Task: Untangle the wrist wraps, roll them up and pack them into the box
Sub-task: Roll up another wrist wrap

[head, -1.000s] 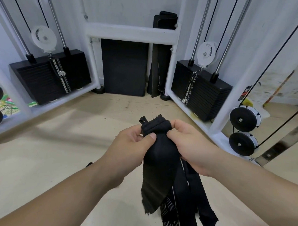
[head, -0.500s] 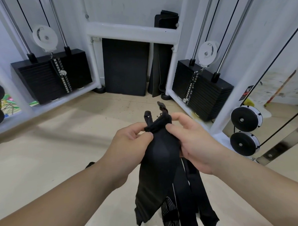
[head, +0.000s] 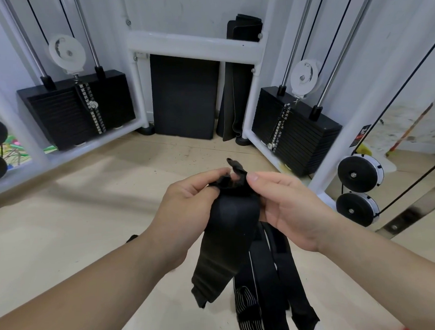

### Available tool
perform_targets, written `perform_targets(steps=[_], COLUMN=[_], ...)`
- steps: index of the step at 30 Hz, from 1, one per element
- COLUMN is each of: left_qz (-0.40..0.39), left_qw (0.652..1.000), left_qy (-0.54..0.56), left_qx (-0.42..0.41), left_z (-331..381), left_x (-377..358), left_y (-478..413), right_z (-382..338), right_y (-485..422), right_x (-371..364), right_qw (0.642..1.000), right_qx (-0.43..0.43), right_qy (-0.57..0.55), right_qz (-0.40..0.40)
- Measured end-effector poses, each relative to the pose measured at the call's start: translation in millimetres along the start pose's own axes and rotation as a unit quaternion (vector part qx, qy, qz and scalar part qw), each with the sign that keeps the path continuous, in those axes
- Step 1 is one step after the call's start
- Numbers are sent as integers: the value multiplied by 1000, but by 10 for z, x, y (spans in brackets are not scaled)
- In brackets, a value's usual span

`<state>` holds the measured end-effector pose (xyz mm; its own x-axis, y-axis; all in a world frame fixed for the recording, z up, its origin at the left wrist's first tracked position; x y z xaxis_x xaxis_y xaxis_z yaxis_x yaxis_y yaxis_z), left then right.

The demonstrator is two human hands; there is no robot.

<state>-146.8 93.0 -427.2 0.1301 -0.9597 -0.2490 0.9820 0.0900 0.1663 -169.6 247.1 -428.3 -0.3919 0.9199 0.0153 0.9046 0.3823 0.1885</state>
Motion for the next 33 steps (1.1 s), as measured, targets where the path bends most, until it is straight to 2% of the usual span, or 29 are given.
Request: perform_targets(steps=[4,10,15,19,24,28,33], left_qz=[-24,-71,-87,-106,-88,-62,-84], left_qw=[1000,995,990,985,980,981,975], left_qy=[1,-58,-102,-131,-144,-154,-196], left_qx=[3,25,-39,-41,-103,-96,-68], left_z=[19,-97,3,-33,23,-13,-113], left_x=[-42,-76,-135,-163,-175,-67,-52], left_y=[8,-30,18,26,46,-19,-62], right_z=[5,33,57,101,111,71,3], right_y=[-6,15,16,17,21,21,45], right_x=[55,157,163,221,211,214,175], right_qw=[1000,999,997,993,993,991,986], right_qx=[13,6,-11,-36,-43,-16,14], right_qy=[-25,-10,13,30,29,68,137], right_qz=[9,45,81,108,109,113,92])
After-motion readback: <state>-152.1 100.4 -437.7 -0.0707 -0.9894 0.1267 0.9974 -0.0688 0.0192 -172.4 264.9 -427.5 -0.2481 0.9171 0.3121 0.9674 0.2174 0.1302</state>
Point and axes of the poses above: each hand's wrist, its own y-axis away from the middle knuckle, its own x-axis out of the back of the hand, z = x × y, the point moved 10 cm from there along -y, towards the middle knuckle, and after that the axes turned 9 degrees about y, right-handed, at the moved point
